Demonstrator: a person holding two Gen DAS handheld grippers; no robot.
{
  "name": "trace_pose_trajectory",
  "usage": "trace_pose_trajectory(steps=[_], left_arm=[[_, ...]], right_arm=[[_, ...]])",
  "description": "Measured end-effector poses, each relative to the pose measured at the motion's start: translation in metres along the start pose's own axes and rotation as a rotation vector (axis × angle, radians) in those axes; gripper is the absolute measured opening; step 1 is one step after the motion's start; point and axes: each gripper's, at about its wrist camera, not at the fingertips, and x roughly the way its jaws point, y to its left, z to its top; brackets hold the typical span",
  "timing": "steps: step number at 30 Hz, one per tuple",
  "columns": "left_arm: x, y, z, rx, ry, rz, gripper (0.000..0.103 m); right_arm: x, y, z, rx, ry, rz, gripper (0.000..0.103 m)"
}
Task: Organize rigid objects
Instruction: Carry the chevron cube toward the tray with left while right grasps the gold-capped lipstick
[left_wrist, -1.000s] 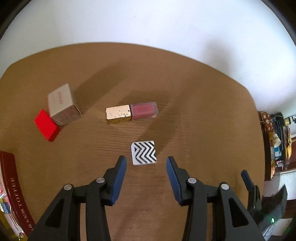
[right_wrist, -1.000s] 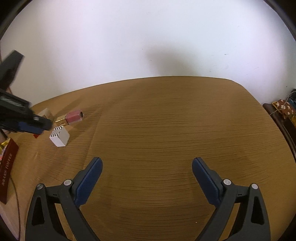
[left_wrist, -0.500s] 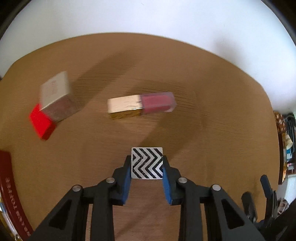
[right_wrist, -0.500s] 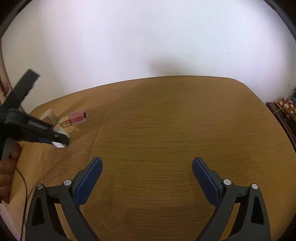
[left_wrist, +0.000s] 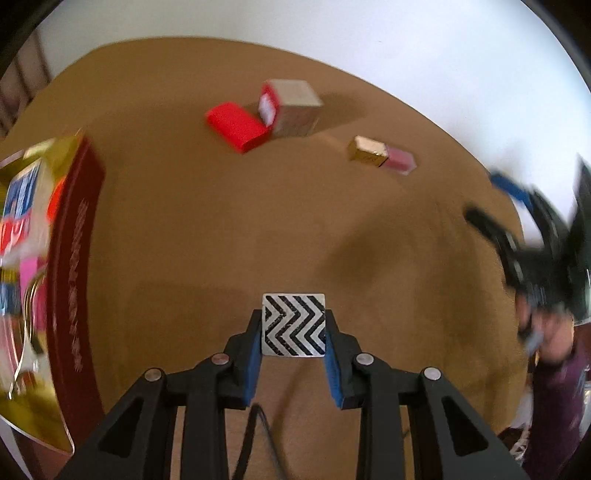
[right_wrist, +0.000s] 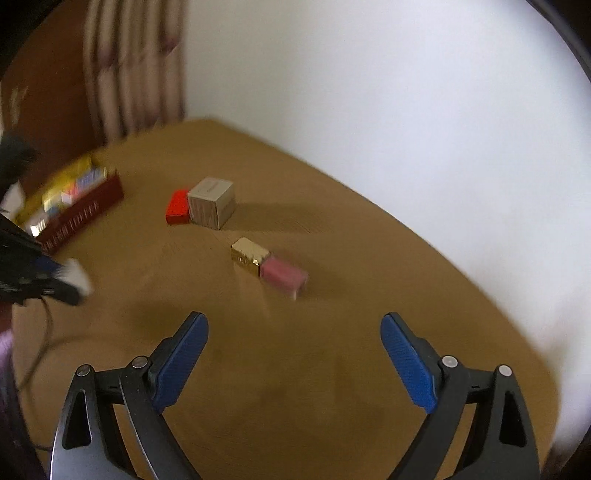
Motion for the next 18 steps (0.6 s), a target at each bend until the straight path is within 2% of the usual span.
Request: trace_pose_trajectory(steps=[1,3,5,9,14,16,17,18], left_arm=[[-0.003,0.005,-0.005,-0.008,0.0,-0.003,0.03],[-0.009,0.011,-0.016,-0.017,-0.003,-0.001,0.03],[-0.012,0.016,-0.019,-0.027,-0.004,-0.009,0.03],[-0.019,0.026,-0.026,-0.042,-0.003,-0.018,0.03],[-0.023,0.043,-0.032,-0.077,0.011,-0.096,0.03],[-0.031,0.049,-0.037,-0.084,0.006,-0.105,0.03],[-0.036,0.052,-0.039,-0.086,0.002,-0.106,0.03],[-0.039,0.053,-0.04,-0.089,-0.001,-0.103,0.03]], right_arm=[[0.008,0.003,0.009,-0.044,0.024,0.009,0.081],[0.03,0.014,0.025,-0.167,0.088,-0.018,0.075],[0.045,0.02,0.035,-0.246,0.136,-0.011,0.069],[0.074,0.024,0.043,-0.335,0.205,-0.001,0.067],[0.097,0.021,0.049,-0.336,0.276,0.023,0.06],[0.102,0.018,0.055,-0.289,0.293,0.045,0.056],[0.103,0.016,0.056,-0.235,0.319,0.075,0.049],[0.102,0.016,0.055,-0.205,0.324,0.09,0.033]])
